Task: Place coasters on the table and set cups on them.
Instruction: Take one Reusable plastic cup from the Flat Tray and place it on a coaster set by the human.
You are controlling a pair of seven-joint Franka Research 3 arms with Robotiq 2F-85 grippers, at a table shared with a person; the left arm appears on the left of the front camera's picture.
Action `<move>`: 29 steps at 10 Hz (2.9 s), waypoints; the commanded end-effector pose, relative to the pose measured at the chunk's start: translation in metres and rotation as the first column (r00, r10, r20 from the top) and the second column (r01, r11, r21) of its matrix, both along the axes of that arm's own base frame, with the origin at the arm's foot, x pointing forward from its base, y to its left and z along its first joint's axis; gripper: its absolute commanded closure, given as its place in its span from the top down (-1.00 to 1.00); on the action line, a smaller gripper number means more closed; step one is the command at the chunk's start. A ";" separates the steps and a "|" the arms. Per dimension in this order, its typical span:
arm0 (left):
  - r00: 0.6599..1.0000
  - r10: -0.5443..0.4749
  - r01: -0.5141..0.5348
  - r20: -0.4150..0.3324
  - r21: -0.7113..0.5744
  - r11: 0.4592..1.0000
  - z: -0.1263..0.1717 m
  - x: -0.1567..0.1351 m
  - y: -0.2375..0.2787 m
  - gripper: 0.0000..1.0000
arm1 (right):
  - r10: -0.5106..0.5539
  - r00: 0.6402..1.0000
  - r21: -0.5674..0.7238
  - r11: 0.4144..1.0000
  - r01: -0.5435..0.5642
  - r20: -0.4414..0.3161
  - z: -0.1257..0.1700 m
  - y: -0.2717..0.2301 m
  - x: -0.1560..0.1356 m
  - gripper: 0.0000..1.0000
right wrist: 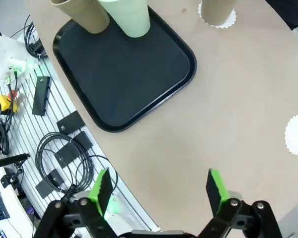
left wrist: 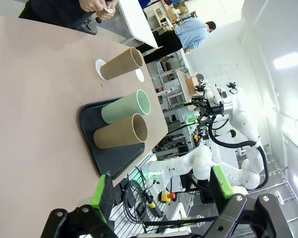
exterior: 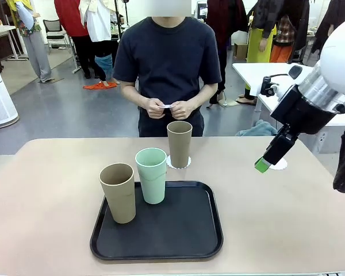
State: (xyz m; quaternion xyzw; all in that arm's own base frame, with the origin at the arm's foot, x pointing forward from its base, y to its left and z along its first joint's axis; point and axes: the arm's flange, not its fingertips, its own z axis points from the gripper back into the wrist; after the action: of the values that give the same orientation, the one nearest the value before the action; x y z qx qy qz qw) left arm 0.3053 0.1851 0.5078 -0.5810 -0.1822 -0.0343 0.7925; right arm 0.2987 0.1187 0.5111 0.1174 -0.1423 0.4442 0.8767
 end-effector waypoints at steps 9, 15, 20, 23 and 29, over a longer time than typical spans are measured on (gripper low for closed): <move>1.000 0.002 -0.002 0.009 -0.014 1.000 0.002 -0.001 0.001 1.00 | 0.267 0.959 0.226 0.932 -0.282 0.097 -0.027 0.047 0.073 1.00; 1.000 0.002 -0.002 0.009 -0.014 1.000 0.002 -0.001 0.001 1.00 | 0.481 0.857 0.580 0.651 -0.489 0.184 -0.095 0.045 0.099 1.00; 1.000 0.002 -0.002 0.009 -0.014 1.000 0.002 -0.001 0.001 1.00 | 0.478 0.857 0.593 0.639 -0.490 0.193 -0.085 0.049 0.094 1.00; 1.000 0.002 -0.002 0.009 -0.014 1.000 0.002 -0.001 0.001 1.00 | 0.545 0.748 0.576 0.494 -0.651 0.378 -0.115 0.048 0.065 1.00; 1.000 0.002 -0.002 0.009 -0.014 1.000 0.002 -0.001 0.001 1.00 | 0.342 0.818 0.618 0.538 -0.573 0.462 -0.176 0.025 0.064 1.00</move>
State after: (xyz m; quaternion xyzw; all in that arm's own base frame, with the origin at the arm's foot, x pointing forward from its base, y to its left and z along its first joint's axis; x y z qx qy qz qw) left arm 0.3052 0.1853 0.5079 -0.5810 -0.1824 -0.0341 0.7925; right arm 0.3616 0.1409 0.3506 0.4460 -0.3537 0.6029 0.5590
